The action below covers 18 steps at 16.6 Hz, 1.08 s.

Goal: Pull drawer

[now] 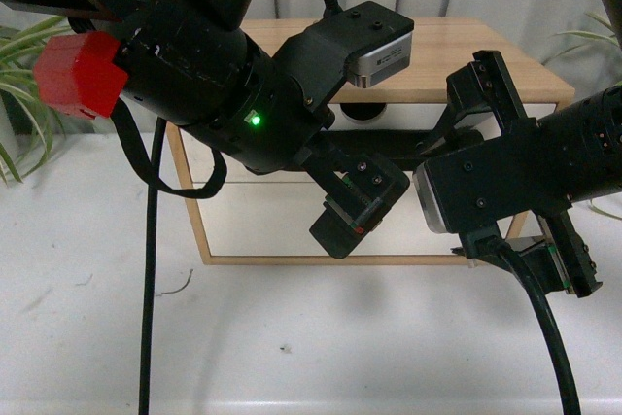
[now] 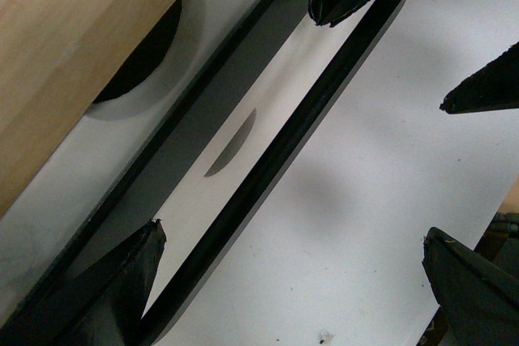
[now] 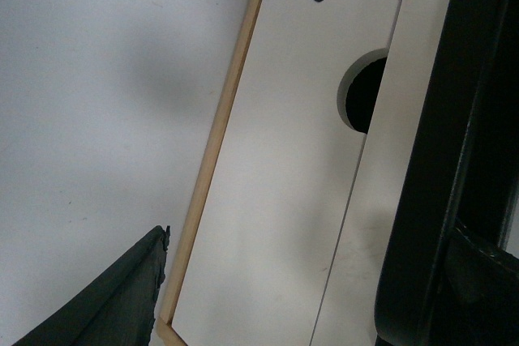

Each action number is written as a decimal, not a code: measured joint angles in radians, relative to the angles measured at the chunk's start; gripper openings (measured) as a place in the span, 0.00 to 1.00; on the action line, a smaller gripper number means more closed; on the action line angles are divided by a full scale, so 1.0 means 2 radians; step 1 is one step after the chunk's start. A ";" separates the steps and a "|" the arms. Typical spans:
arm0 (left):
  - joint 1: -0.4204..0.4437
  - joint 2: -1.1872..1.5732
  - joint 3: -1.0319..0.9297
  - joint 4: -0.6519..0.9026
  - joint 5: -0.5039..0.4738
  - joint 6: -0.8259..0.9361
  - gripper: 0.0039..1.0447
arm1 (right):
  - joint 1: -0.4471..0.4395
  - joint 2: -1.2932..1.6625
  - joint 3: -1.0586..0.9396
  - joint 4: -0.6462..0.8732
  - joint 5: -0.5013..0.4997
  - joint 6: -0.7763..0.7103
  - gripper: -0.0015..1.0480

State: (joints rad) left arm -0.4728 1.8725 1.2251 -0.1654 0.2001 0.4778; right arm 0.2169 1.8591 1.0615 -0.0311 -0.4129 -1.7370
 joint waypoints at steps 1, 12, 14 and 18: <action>-0.002 0.002 0.000 0.003 -0.003 -0.002 0.94 | 0.000 0.002 0.000 0.002 0.001 0.001 0.94; -0.018 -0.020 -0.059 0.047 0.018 0.000 0.94 | 0.000 -0.038 -0.066 -0.004 0.011 0.029 0.94; -0.025 -0.037 -0.084 0.052 0.018 0.002 0.94 | 0.000 -0.060 -0.090 -0.015 0.008 0.041 0.94; -0.038 -0.084 -0.146 0.063 0.028 0.010 0.94 | 0.003 -0.113 -0.139 -0.046 0.000 0.048 0.94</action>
State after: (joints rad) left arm -0.5495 1.7039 0.9325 -0.0387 0.2569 0.4973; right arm 0.2230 1.6341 0.7841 -0.1226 -0.4122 -1.6413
